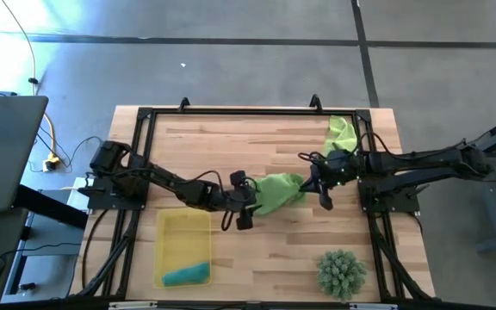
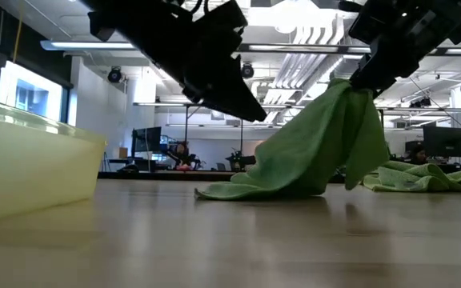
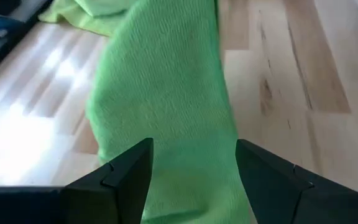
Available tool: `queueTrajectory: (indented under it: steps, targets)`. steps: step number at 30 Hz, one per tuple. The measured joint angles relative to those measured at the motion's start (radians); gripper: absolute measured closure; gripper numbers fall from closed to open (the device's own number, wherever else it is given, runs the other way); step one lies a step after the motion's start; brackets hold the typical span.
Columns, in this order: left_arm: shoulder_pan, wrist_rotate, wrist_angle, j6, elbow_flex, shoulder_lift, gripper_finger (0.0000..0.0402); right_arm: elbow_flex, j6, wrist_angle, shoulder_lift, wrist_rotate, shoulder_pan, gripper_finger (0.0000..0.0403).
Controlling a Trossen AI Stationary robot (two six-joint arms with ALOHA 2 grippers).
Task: Roll microfiber towels into tight, uniform cylinder then place into a basket
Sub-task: Roll the green microfiber towel
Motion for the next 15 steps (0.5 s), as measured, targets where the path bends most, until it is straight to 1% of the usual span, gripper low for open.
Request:
queueTrajectory:
  steps: [2,4,7,9,10,12,15]
  targets:
    - [0.001,0.049,-0.02,0.001,0.001,0.004,0.0183,0.0,0.045,0.0,0.0,0.0,0.0,0.0401]
    - [0.001,0.121,-0.044,0.013,0.0,0.005,0.0183,0.0,0.079,0.0,0.0,0.001,0.0,0.0401]
    - [0.0,0.216,-0.091,0.026,0.002,0.023,0.0183,0.0,0.078,0.0,0.0,0.001,0.0,0.0401]
    - [0.0,0.237,-0.133,0.026,0.0,0.032,0.0183,0.0,0.078,-0.001,0.001,0.001,0.0,0.0401]
    - [0.0,0.238,-0.14,0.026,0.003,0.042,0.0183,0.0,0.078,-0.002,0.003,0.001,0.0,0.0401]
    - [0.001,0.236,-0.208,0.026,-0.001,0.049,0.0183,0.0,0.078,-0.007,0.006,0.001,0.0,0.0401]
    - [0.004,0.225,-0.24,0.022,0.002,0.07,0.0183,0.0,0.078,-0.02,0.014,0.003,0.0,0.0401]
